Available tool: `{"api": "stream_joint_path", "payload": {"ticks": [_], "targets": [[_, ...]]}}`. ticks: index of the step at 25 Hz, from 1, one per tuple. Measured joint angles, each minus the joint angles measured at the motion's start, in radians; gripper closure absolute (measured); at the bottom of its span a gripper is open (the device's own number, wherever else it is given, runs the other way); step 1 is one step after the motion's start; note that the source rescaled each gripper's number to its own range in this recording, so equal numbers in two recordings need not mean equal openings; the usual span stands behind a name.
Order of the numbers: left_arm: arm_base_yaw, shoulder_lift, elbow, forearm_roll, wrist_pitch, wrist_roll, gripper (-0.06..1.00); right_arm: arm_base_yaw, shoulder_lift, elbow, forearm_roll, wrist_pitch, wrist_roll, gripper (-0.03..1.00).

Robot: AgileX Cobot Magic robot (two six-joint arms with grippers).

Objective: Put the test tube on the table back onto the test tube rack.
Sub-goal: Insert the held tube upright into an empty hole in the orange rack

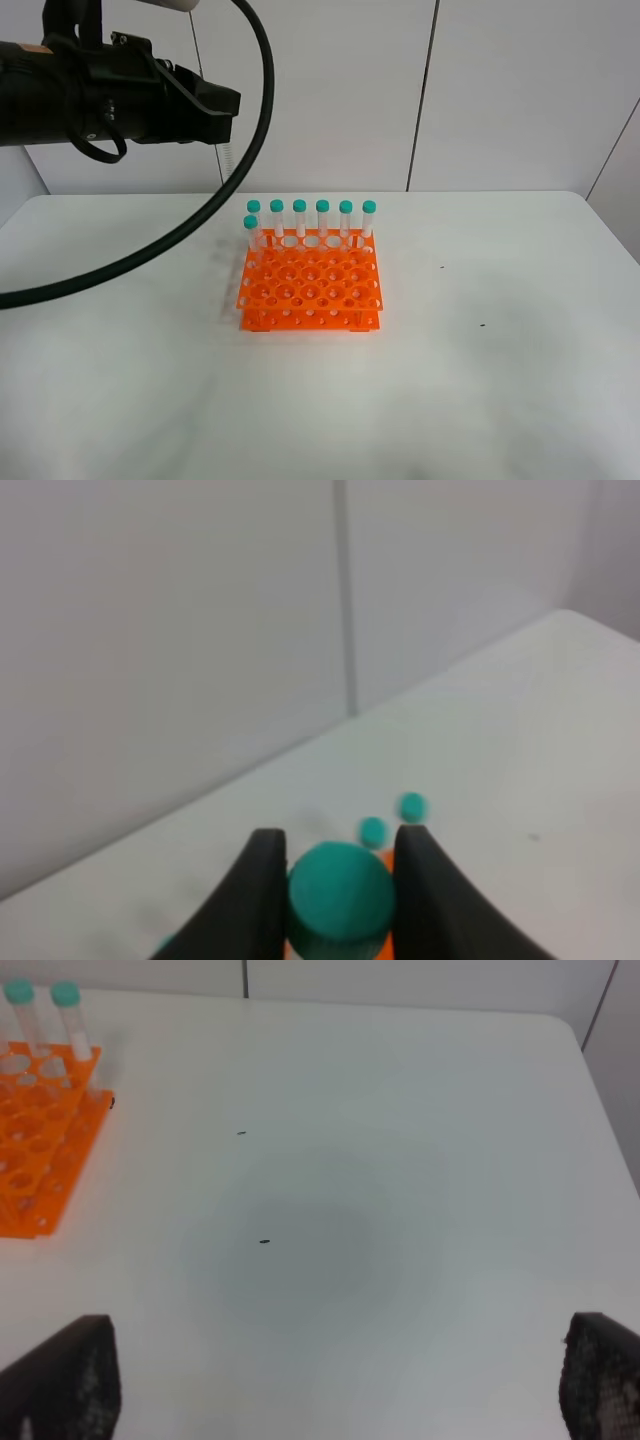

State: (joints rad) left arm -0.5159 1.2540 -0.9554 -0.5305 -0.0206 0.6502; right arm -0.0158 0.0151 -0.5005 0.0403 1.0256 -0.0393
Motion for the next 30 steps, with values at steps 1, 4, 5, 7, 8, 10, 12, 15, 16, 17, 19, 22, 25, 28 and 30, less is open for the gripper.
{"api": "stream_joint_path", "payload": {"ticks": [1, 4, 5, 7, 8, 10, 12, 15, 16, 17, 19, 22, 25, 28, 30], "targets": [[-0.006, 0.007, 0.009, 0.103, -0.031, -0.103, 0.94, 0.0, 0.0, 0.0, 0.0, 0.0, 0.0, -0.01], [-0.012, 0.054, 0.051, 0.333, -0.138, -0.32, 0.94, 0.0, 0.0, 0.0, 0.0, 0.0, 0.0, -0.01], [-0.012, 0.081, 0.064, 0.39, -0.171, -0.366, 0.94, 0.0, 0.0, 0.0, 0.0, 0.0, 0.0, -0.01], [-0.015, 0.138, 0.072, 0.452, -0.208, -0.429, 0.94, 0.0, 0.0, 0.0, 0.0, 0.0, 0.0, -0.01], [-0.017, 0.169, 0.073, 0.468, -0.228, -0.453, 0.94, 0.0, 0.0, 0.0, 0.0, 0.0, 0.0, -0.01], [-0.022, 0.219, 0.073, 0.48, -0.27, -0.485, 0.94, 0.0, 0.0, 0.0, 0.0, 0.0, 0.0, -0.01], [-0.035, 0.267, 0.074, 0.484, -0.323, -0.5, 0.94, 0.0, 0.0, 0.0, 0.0, 0.0, 0.0, -0.01], [-0.062, 0.324, 0.074, 0.487, -0.406, -0.504, 0.94, 0.0, 0.0, 0.0, 0.0, 0.0, 0.0, -0.01], [-0.066, 0.34, 0.074, 0.488, -0.434, -0.507, 0.94, 0.0, 0.0, 0.0, 0.0, 0.0, 0.0, -0.01], [-0.068, 0.356, 0.074, 0.489, -0.456, -0.512, 0.94, 0.0, 0.0, 0.0, 0.0, 0.0, 0.0, -0.01], [-0.069, 0.383, 0.074, 0.489, -0.504, -0.542, 0.94, 0.0, 0.0, 0.0, 0.0, 0.0, 0.0, -0.01], [-0.062, 0.427, 0.065, 0.49, -0.545, -0.582, 0.94, 0.0, 0.0, 0.0, 0.0, 0.0, 0.0, -0.01], [-0.047, 0.474, 0.025, 0.507, -0.54, -0.586, 0.94, 0.0, 0.0, 0.0, 0.0, 0.0, 0.0, -0.01], [-0.034, 0.506, -0.011, 0.531, -0.526, -0.591, 0.94, 0.0, 0.0, 0.0, 0.0, 0.0, 0.0, -0.01], [-0.024, 0.52, -0.018, 0.536, -0.521, -0.593, 0.94, 0.0, 0.0, 0.0, 0.0, 0.0, 0.0, -0.01]]}}
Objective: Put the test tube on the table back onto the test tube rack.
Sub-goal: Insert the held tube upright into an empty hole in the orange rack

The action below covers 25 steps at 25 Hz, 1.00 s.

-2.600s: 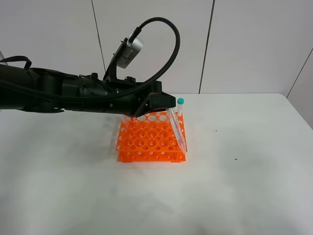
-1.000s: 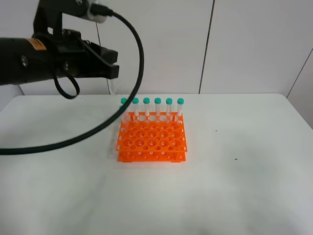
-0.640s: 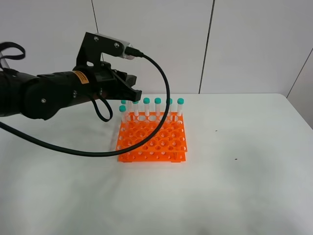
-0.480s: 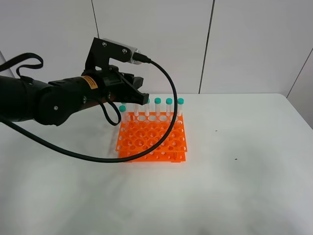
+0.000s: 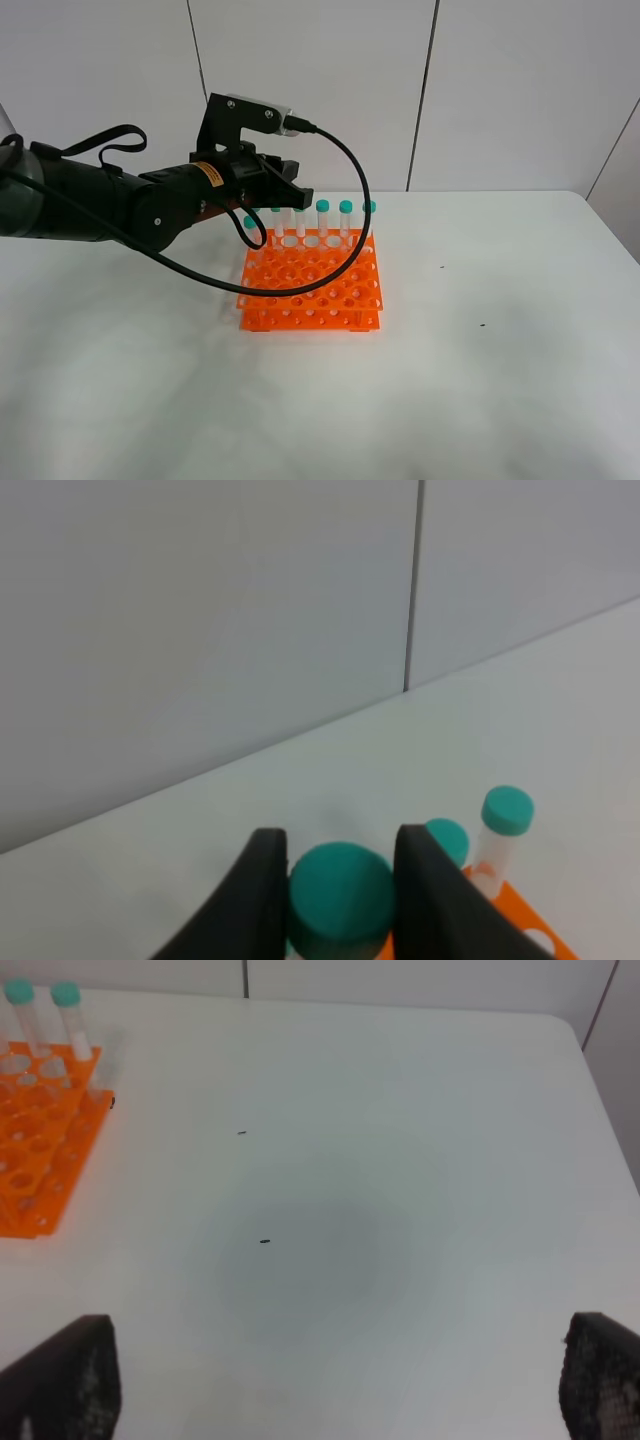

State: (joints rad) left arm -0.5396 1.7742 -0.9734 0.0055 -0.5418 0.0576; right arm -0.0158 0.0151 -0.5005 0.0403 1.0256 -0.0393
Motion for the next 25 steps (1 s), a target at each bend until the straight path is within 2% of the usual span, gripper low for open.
{"api": "stream_joint_path", "payload": {"ticks": [8, 21, 25], "targets": [[0.032, 0.037, -0.003, 0.005, 0.053, -0.004, 0.94, 0.0, 0.0, 0.0, 0.0, 0.0, 0.0, -0.01], [0.043, 0.069, -0.003, 0.006, -0.007, -0.005, 0.94, 0.0, 0.0, 0.0, 0.0, 0.0, 0.0, -0.01], [0.046, 0.093, -0.003, 0.006, -0.02, -0.039, 0.94, 0.0, 0.0, 0.0, 0.0, 0.0, 0.0, -0.01]]}}
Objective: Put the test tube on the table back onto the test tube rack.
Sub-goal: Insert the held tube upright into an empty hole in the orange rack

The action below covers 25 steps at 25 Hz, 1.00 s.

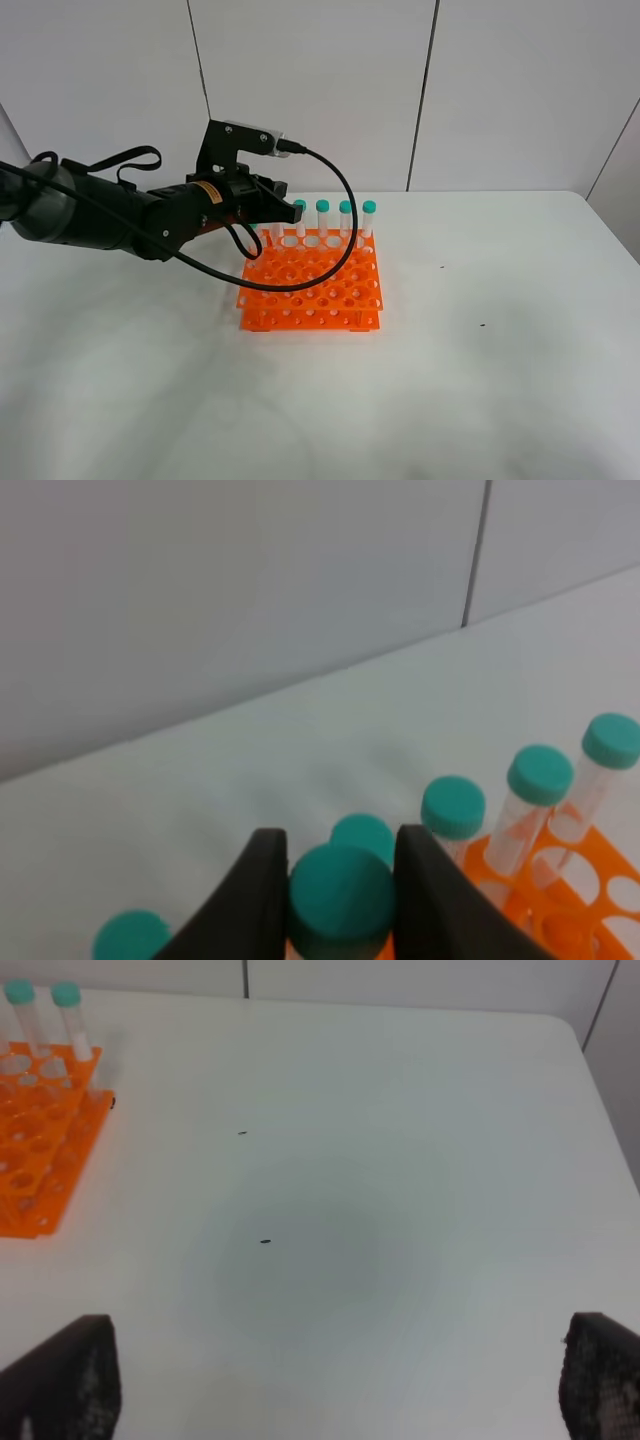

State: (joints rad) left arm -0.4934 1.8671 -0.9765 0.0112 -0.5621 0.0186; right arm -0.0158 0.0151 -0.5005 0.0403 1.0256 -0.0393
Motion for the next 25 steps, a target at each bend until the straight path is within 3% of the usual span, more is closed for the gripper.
{"api": "stream_joint_path", "payload": {"ticks": [25], "targets": [[0.004, 0.114, -0.002, 0.001, -0.061, -0.019, 0.94, 0.0, 0.0, 0.0, 0.0, 0.0, 0.0, -0.01]]}}
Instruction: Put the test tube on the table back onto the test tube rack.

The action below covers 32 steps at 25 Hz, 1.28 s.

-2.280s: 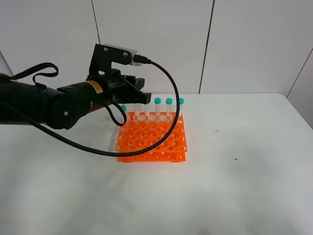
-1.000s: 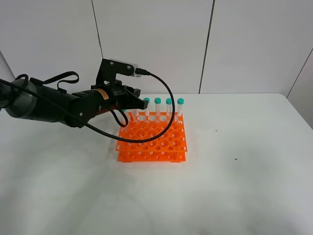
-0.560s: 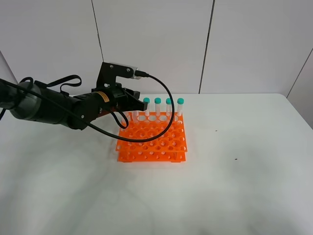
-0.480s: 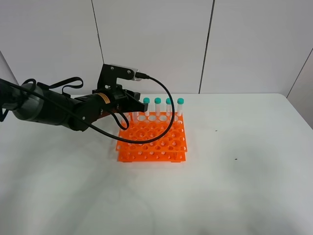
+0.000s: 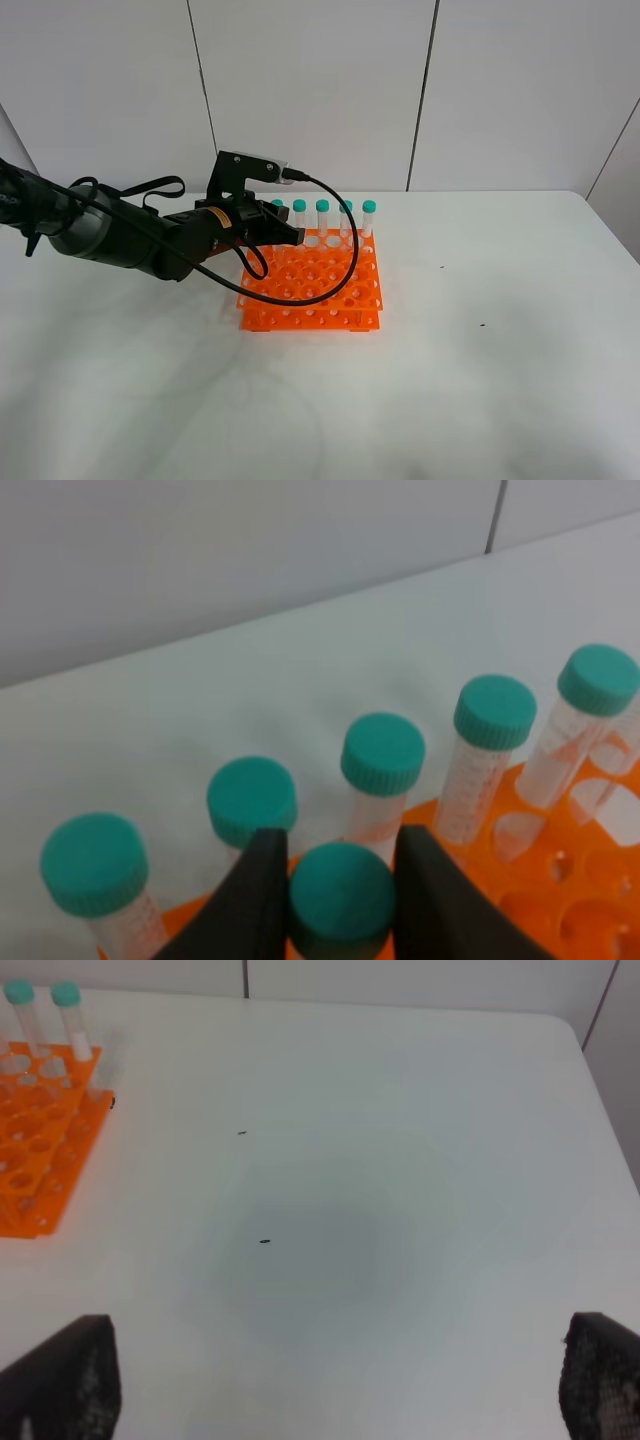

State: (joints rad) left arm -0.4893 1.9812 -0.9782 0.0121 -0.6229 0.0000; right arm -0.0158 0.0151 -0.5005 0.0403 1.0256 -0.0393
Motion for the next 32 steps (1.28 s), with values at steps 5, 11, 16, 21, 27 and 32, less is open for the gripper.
{"api": "stream_joint_path", "payload": {"ticks": [5, 11, 16, 21, 27, 32], "targets": [[0.001, 0.022, 0.0, 0.0, -0.007, -0.026, 0.94, 0.0, 0.0, 0.0, 0.0, 0.0, 0.0, -0.01], [0.002, 0.028, 0.0, -0.001, -0.013, -0.037, 0.94, 0.0, 0.0, 0.0, 0.0, 0.0, 0.0, -0.01], [0.002, 0.029, 0.0, -0.001, -0.014, -0.038, 0.94, 0.0, 0.0, 0.0, 0.0, 0.0, 0.0, -0.01], [0.002, 0.029, 0.0, -0.001, -0.015, -0.039, 0.92, 0.0, 0.0, 0.0, 0.0, 0.0, 0.0, -0.01], [0.002, 0.023, 0.0, 0.0, -0.003, -0.039, 0.48, 0.0, 0.0, 0.0, 0.0, 0.0, 0.0, -0.01], [0.002, -0.044, 0.0, 0.001, 0.014, -0.04, 0.43, 0.0, 0.0, 0.0, 0.0, 0.0, 0.0, -0.01]]}}
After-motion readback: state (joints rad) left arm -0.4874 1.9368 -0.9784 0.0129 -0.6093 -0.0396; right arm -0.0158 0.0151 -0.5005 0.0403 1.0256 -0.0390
